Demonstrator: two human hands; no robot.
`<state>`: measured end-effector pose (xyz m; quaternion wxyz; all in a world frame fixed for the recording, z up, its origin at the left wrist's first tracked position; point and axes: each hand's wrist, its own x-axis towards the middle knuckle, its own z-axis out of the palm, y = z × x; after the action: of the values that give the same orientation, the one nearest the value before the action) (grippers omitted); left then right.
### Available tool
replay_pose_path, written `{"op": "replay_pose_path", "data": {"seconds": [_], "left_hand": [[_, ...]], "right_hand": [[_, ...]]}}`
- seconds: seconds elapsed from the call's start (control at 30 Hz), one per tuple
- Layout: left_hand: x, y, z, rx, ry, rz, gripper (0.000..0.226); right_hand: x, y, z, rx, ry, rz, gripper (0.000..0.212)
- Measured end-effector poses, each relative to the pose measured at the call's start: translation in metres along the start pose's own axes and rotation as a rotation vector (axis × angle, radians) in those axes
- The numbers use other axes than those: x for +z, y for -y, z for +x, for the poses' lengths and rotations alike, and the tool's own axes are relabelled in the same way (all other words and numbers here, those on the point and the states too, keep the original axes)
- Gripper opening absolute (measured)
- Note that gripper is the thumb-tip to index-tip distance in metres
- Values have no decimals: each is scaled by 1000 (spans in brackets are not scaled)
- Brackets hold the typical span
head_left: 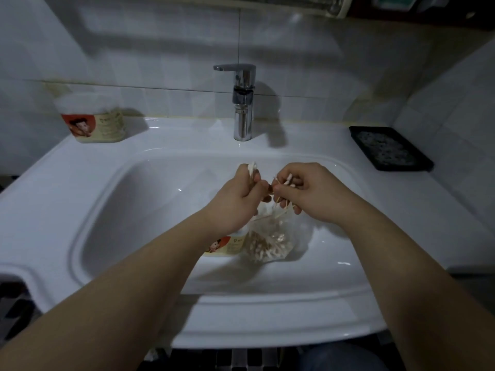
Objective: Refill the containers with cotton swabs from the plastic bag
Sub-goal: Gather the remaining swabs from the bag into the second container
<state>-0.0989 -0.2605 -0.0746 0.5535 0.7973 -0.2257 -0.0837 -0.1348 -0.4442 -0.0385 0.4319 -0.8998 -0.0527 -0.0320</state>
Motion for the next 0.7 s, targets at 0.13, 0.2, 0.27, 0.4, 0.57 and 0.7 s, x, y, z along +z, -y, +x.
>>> {"op": "replay_pose_path", "data": {"seconds": [0.13, 0.2, 0.27, 0.4, 0.57, 0.7], "left_hand": [[-1, 6, 0, 130, 70, 186, 7], [-2, 8, 1, 164, 74, 255, 9], [-3, 9, 3, 157, 64, 279, 11], [-4, 8, 3, 117, 80, 275, 6], [-1, 8, 2, 66, 77, 279, 8], [1, 10, 3, 101, 63, 363, 14]], "right_hand": [[5, 0, 1, 15, 38, 13, 2], [5, 0, 2, 33, 26, 25, 5], [4, 1, 3, 62, -4, 19, 11], [3, 0, 3, 100, -7, 49, 17], [8, 3, 3, 121, 13, 109, 24], [13, 4, 4, 133, 10, 162, 20]]}}
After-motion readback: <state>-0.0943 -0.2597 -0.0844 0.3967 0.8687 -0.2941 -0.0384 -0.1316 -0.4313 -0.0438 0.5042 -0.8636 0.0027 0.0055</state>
